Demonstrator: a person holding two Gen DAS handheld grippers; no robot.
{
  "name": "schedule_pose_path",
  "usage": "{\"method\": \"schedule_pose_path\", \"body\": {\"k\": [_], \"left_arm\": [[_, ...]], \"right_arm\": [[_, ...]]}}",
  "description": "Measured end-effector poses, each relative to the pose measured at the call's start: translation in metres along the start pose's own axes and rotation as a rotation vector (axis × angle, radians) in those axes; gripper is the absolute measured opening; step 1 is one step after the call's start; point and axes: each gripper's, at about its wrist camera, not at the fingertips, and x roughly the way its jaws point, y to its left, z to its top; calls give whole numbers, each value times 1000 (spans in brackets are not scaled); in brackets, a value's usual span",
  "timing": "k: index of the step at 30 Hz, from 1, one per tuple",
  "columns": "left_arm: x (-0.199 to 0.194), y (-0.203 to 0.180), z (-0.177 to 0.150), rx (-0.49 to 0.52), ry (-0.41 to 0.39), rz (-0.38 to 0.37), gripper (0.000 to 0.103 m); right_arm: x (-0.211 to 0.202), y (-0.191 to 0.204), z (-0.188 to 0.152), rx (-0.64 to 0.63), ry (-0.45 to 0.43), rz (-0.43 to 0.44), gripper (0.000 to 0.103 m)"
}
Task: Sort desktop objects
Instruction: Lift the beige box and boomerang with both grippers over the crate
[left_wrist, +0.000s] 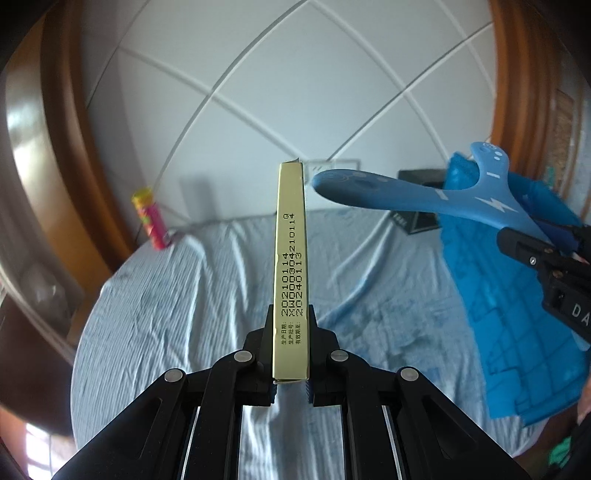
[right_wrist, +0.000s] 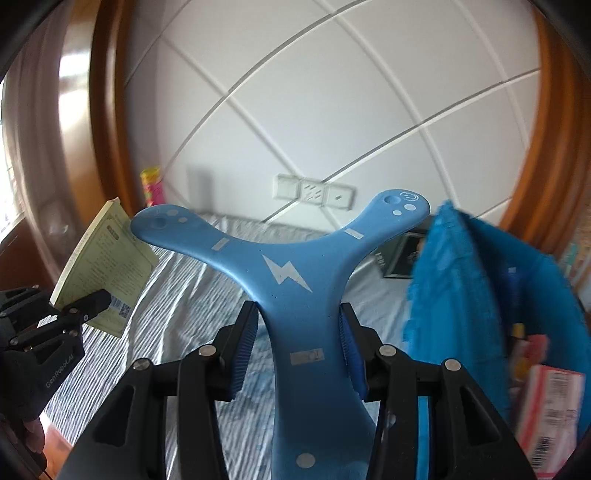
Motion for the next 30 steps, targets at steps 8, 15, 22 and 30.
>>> {"method": "schedule_pose_path", "body": {"k": [8, 15, 22, 30], "left_arm": [[-28, -79, 47, 102, -89, -108, 11], [-51, -205, 91, 183, -143, -245, 11], [-49, -353, 116, 247, -68, -344, 11], [-16, -435, 106, 302, 42, -288, 11]], "right_arm": [[-82, -78, 12, 76, -76, -155, 44], [-141, -214, -10, 180, -86, -312, 44], [-136, -341, -60, 239, 33, -383, 44], [-84, -406, -104, 265, 159, -307, 44]]}}
